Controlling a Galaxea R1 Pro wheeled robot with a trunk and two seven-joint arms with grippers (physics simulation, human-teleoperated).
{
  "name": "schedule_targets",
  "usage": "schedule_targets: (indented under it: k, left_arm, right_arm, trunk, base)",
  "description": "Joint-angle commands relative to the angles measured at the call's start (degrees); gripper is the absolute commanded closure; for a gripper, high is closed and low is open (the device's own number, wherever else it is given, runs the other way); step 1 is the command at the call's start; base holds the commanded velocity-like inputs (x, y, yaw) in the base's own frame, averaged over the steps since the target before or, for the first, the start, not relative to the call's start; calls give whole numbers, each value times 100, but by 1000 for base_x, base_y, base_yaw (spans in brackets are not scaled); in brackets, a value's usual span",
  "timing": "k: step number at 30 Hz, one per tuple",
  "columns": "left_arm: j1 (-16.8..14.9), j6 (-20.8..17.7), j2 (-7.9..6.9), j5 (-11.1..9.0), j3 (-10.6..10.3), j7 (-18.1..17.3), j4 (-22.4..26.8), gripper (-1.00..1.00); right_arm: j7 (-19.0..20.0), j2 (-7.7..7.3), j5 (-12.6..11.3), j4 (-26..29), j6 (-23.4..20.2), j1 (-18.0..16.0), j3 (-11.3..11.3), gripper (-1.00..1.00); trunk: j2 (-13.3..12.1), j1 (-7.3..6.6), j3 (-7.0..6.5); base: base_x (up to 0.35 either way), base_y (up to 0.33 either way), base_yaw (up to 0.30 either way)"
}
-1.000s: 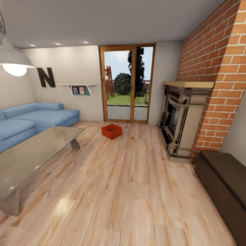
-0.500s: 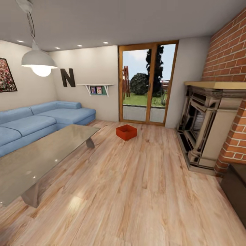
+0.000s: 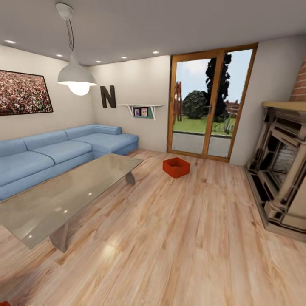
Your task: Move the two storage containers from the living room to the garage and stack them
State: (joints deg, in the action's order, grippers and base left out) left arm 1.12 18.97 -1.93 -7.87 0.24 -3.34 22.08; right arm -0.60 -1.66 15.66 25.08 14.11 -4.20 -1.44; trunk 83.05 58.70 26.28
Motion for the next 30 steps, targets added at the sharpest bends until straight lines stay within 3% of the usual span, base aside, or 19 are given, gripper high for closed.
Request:
schedule_targets:
  k: [1, 30]
  left_arm:
    - [2, 2, 0, -55, 2, -35, 7, -100]
    - [2, 2, 0, -53, 2, -35, 7, -100]
  right_arm:
    - [-8, -4, 16, -3, 13, -3, -14, -100]
    - [-10, -7, 16, -3, 13, -5, -15, -100]
  trunk:
    - [2, 3, 5]
    - [2, 3, 5]
  base:
    - [260, 0, 298]
    - [260, -26, 298]
